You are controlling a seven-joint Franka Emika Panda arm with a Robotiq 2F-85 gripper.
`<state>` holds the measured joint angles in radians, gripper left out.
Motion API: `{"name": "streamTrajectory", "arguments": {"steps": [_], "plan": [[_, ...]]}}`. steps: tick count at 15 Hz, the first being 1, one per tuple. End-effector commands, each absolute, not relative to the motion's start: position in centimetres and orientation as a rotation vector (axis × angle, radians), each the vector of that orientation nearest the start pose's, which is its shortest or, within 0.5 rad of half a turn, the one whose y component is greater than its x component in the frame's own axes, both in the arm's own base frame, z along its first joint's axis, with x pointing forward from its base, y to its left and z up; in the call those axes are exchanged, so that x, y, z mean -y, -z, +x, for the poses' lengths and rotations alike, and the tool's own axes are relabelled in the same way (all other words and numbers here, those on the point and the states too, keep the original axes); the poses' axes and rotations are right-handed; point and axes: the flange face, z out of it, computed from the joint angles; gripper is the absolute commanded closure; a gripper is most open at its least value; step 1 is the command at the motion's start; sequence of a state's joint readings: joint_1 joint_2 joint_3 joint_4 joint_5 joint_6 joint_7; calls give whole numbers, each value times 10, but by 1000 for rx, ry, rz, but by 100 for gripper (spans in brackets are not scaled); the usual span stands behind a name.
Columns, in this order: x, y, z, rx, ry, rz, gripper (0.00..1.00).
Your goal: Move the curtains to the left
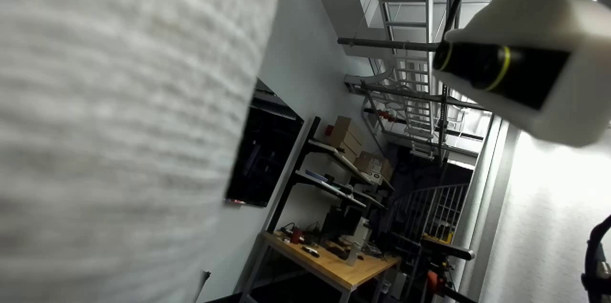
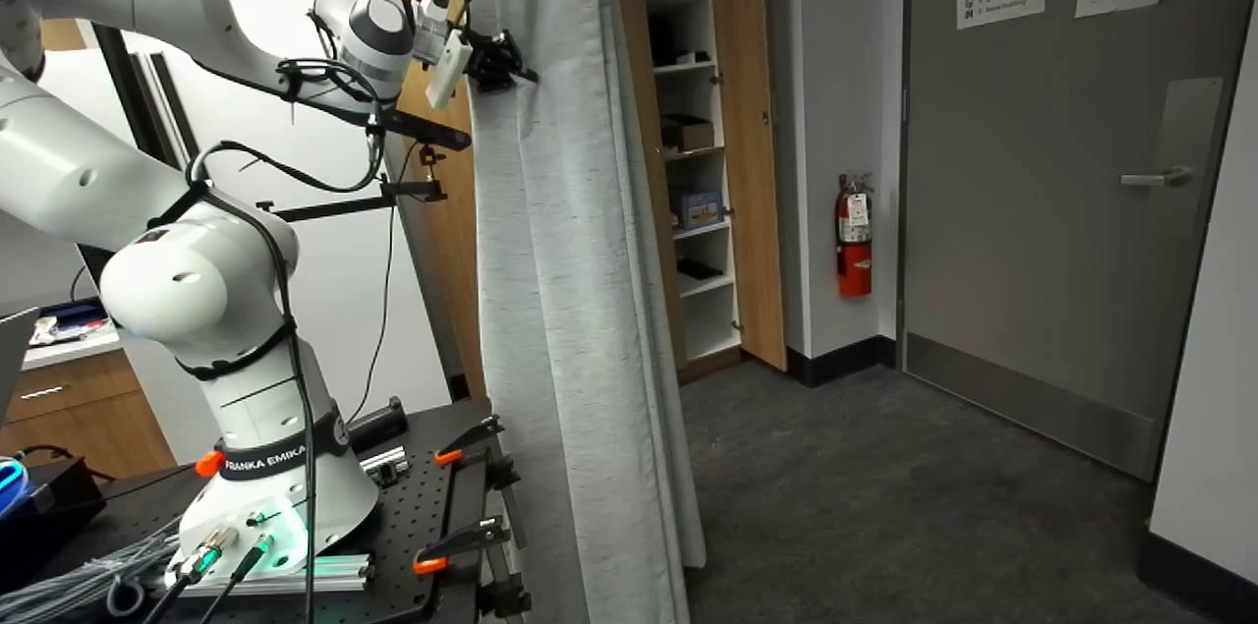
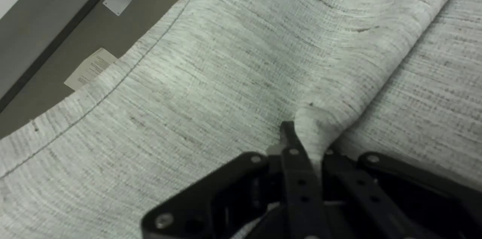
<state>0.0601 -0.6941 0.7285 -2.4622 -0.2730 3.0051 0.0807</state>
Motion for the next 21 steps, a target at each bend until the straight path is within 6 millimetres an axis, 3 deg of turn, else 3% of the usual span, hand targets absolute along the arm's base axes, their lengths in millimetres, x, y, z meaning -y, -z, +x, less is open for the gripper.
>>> {"name": "streamTrajectory", "arguments": {"steps": [1,9,10,15,18,21], "plan": [[-404,-530,212,1621,1636,-2305,100],[-406,-525,204,1681,1748,-2424,100],[-389,-542,265,1665,1754,-2457,100],[-315,-549,349,1567,1801,-2773,100],[-276,-546,379,1466,1733,-2923,100],[-235,-550,395,1304,1638,-3074,100]]}}
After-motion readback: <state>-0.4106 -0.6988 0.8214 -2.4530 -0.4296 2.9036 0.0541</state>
